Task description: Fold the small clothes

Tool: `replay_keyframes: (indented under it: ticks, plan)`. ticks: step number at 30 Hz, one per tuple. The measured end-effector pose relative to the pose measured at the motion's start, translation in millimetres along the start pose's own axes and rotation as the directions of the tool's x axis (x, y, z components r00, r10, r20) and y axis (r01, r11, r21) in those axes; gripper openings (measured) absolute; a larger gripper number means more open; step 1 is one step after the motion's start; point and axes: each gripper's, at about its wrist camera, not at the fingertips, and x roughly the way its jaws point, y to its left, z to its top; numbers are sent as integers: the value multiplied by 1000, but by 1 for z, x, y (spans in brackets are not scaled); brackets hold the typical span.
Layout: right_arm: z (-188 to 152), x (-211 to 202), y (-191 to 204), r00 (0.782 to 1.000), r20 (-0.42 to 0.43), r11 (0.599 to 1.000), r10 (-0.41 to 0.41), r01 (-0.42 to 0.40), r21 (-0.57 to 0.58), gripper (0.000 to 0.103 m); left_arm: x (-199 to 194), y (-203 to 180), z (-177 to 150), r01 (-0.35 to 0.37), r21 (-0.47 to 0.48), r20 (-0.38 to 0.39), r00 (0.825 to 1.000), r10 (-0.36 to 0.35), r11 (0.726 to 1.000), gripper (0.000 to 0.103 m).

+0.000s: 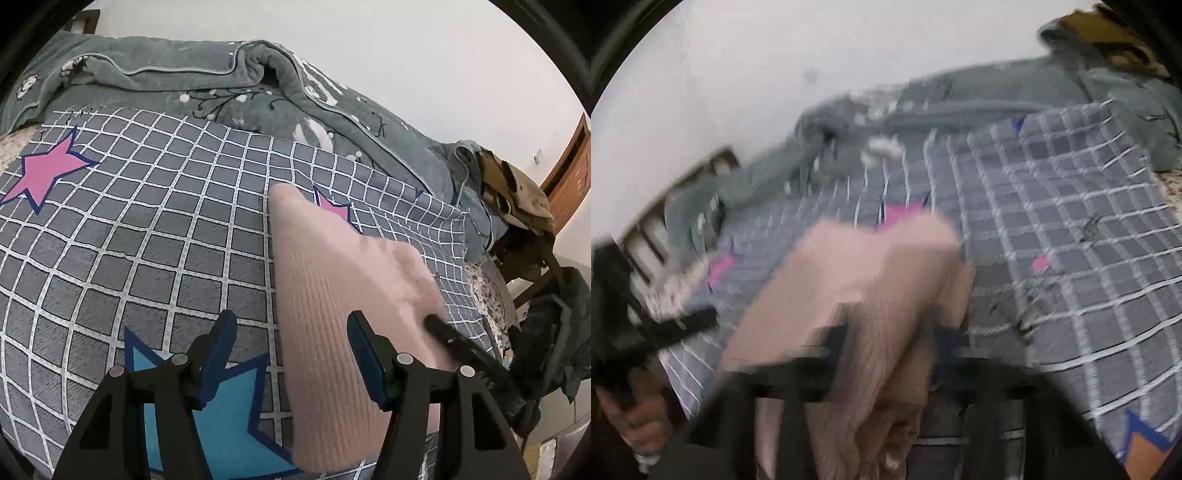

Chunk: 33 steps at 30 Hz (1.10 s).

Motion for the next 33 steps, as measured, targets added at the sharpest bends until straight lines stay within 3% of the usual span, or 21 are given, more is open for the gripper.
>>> replay_keyframes:
  ticks: [2, 4, 7, 8, 14, 18, 23, 26, 33]
  plan:
    - [-1, -28, -13, 989, 115, 994, 91, -97, 41, 12, -2, 0, -3, -4, 8, -1, 1000, 4, 1000, 60]
    - [-3, -37, -32, 988, 129, 986, 86, -102, 129, 12, -3, -1, -4, -17, 19, -7, 1000, 18, 1000, 60]
    - [-22, -11, -46, 1000, -6, 988, -2, 3, 153, 12, -1, -4, -5, -15, 24, -11, 1000, 15, 1000, 60]
    - [-25, -8, -46, 1000, -16, 990, -13, 15, 143, 13, 1, -5, -5, -10, 21, -19, 1000, 10, 1000, 60]
    - [-5, -40, -42, 998, 60, 988, 35, -44, 150, 38, 13, -11, 4, 49, 5, -37, 998, -48, 999, 60]
    - [-7, -27, -34, 998, -1, 985, 68, -67, 158, 44, 32, -17, 13, 65, -13, -78, 995, -66, 998, 60]
    - [-21, -4, -44, 996, -53, 976, 73, -60, 209, 62, 61, -14, 17, 55, -44, -150, 987, -62, 997, 61]
    - [-21, 3, -50, 993, -71, 969, 96, -76, 235, 63, 70, -16, 18, 58, -31, -164, 985, -62, 998, 60]
    - [-15, 20, -45, 988, -99, 969, 116, -91, 229, 63, 81, -24, 20, 35, 21, -179, 983, -31, 999, 48]
